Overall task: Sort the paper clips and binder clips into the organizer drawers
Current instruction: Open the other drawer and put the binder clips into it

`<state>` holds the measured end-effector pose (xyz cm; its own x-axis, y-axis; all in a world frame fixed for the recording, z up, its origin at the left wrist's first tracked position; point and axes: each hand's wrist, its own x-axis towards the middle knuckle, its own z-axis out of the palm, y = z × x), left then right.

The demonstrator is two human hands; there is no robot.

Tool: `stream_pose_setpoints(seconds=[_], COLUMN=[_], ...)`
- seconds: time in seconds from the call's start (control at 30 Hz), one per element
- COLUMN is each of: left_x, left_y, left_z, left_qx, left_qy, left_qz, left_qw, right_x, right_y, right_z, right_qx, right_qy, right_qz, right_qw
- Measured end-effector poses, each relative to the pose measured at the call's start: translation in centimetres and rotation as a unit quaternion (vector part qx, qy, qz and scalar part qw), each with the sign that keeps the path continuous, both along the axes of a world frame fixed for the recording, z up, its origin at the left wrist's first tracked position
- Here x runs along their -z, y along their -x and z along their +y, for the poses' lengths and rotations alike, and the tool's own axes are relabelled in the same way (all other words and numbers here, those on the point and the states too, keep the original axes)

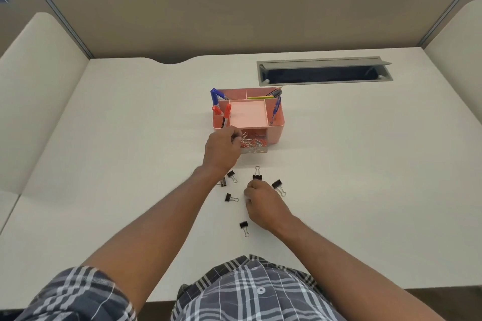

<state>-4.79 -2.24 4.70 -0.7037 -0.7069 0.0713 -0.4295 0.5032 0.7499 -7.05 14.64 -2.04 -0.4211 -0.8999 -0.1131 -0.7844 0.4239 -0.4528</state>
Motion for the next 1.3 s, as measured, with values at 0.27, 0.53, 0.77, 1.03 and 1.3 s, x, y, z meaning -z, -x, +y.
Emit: stream_pose_setpoints(seconds=[0.27,0.53,0.77,1.03,1.3], left_x=[0.7,2.7,2.8,1.5,1.6], left_y=[-1.1,-4.3,-3.3,-2.0,-0.8], left_z=[0.5,-0.7,-3.1,-3.7,-3.1], left_qx=[0.005,-0.069,-0.009,0.056,-0.013], left_qy=[0.041,-0.039,-0.142,-0.173,-0.151], left_qz=[0.062,0.063,-0.038,0.004,0.048], left_qw=[0.997,0.995,0.989,0.983,0.987], right_x=[-0.3,-4.7,-6.6,-6.5,-6.1], right_y=[0.6,6.1,10.8,13.0,11.9], right_z=[0.1,0.3,-1.3,-2.8,-4.5], right_qx=[-0.001,0.266,0.25,0.173,0.261], right_qy=[0.005,0.113,0.097,0.11,0.165], right_qz=[-0.031,-0.187,-0.257,-0.322,-0.276], right_qw=[1.0,0.939,0.928,0.924,0.91])
